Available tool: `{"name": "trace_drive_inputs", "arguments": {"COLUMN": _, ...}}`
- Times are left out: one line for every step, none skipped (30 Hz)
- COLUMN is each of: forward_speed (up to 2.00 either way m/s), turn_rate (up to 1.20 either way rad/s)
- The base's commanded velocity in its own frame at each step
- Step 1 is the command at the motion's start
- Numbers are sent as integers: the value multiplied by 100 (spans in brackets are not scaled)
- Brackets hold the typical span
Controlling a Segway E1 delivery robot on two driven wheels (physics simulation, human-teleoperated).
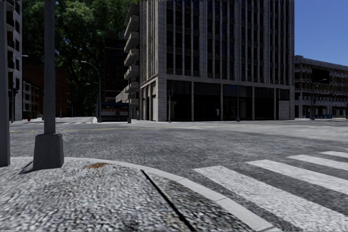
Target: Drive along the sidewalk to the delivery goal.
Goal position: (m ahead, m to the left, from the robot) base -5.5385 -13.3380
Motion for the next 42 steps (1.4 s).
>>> {"name": "trace_drive_inputs", "arguments": {"forward_speed": 128, "turn_rate": -69}}
{"name": "trace_drive_inputs", "arguments": {"forward_speed": 128, "turn_rate": -69}}
{"name": "trace_drive_inputs", "arguments": {"forward_speed": 128, "turn_rate": -66}}
{"name": "trace_drive_inputs", "arguments": {"forward_speed": 128, "turn_rate": -65}}
{"name": "trace_drive_inputs", "arguments": {"forward_speed": 128, "turn_rate": -64}}
{"name": "trace_drive_inputs", "arguments": {"forward_speed": 128, "turn_rate": -62}}
{"name": "trace_drive_inputs", "arguments": {"forward_speed": 128, "turn_rate": -62}}
{"name": "trace_drive_inputs", "arguments": {"forward_speed": 129, "turn_rate": -62}}
{"name": "trace_drive_inputs", "arguments": {"forward_speed": 130, "turn_rate": -62}}
{"name": "trace_drive_inputs", "arguments": {"forward_speed": 137, "turn_rate": -62}}
{"name": "trace_drive_inputs", "arguments": {"forward_speed": 140, "turn_rate": -61}}
{"name": "trace_drive_inputs", "arguments": {"forward_speed": 140, "turn_rate": -61}}
{"name": "trace_drive_inputs", "arguments": {"forward_speed": 141, "turn_rate": -61}}
{"name": "trace_drive_inputs", "arguments": {"forward_speed": 141, "turn_rate": -61}}
{"name": "trace_drive_inputs", "arguments": {"forward_speed": 141, "turn_rate": -61}}
{"name": "trace_drive_inputs", "arguments": {"forward_speed": 142, "turn_rate": -61}}
{"name": "trace_drive_inputs", "arguments": {"forward_speed": 142, "turn_rate": -61}}
{"name": "trace_drive_inputs", "arguments": {"forward_speed": 142, "turn_rate": -61}}
{"name": "trace_drive_inputs", "arguments": {"forward_speed": 142, "turn_rate": -61}}
{"name": "trace_drive_inputs", "arguments": {"forward_speed": 142, "turn_rate": -61}}
{"name": "trace_drive_inputs", "arguments": {"forward_speed": 142, "turn_rate": -61}}
{"name": "trace_drive_inputs", "arguments": {"forward_speed": 142, "turn_rate": -61}}
{"name": "trace_drive_inputs", "arguments": {"forward_speed": 142, "turn_rate": -61}}
{"name": "trace_drive_inputs", "arguments": {"forward_speed": 142, "turn_rate": -61}}
{"name": "trace_drive_inputs", "arguments": {"forward_speed": 142, "turn_rate": -61}}
{"name": "trace_drive_inputs", "arguments": {"forward_speed": 142, "turn_rate": -61}}
{"name": "trace_drive_inputs", "arguments": {"forward_speed": 142, "turn_rate": -61}}
{"name": "trace_drive_inputs", "arguments": {"forward_speed": 142, "turn_rate": -61}}
{"name": "trace_drive_inputs", "arguments": {"forward_speed": 142, "turn_rate": -61}}
{"name": "trace_drive_inputs", "arguments": {"forward_speed": 142, "turn_rate": -61}}
{"name": "trace_drive_inputs", "arguments": {"forward_speed": 142, "turn_rate": -60}}
{"name": "trace_drive_inputs", "arguments": {"forward_speed": 142, "turn_rate": -60}}
{"name": "trace_drive_inputs", "arguments": {"forward_speed": 142, "turn_rate": -59}}
{"name": "trace_drive_inputs", "arguments": {"forward_speed": 142, "turn_rate": -58}}
{"name": "trace_drive_inputs", "arguments": {"forward_speed": 142, "turn_rate": -58}}
{"name": "trace_drive_inputs", "arguments": {"forward_speed": 142, "turn_rate": -58}}
{"name": "trace_drive_inputs", "arguments": {"forward_speed": 142, "turn_rate": -57}}
{"name": "trace_drive_inputs", "arguments": {"forward_speed": 142, "turn_rate": -51}}
{"name": "trace_drive_inputs", "arguments": {"forward_speed": 142, "turn_rate": -49}}
{"name": "trace_drive_inputs", "arguments": {"forward_speed": 142, "turn_rate": -49}}
{"name": "trace_drive_inputs", "arguments": {"forward_speed": 142, "turn_rate": -49}}
{"name": "trace_drive_inputs", "arguments": {"forward_speed": 142, "turn_rate": -48}}
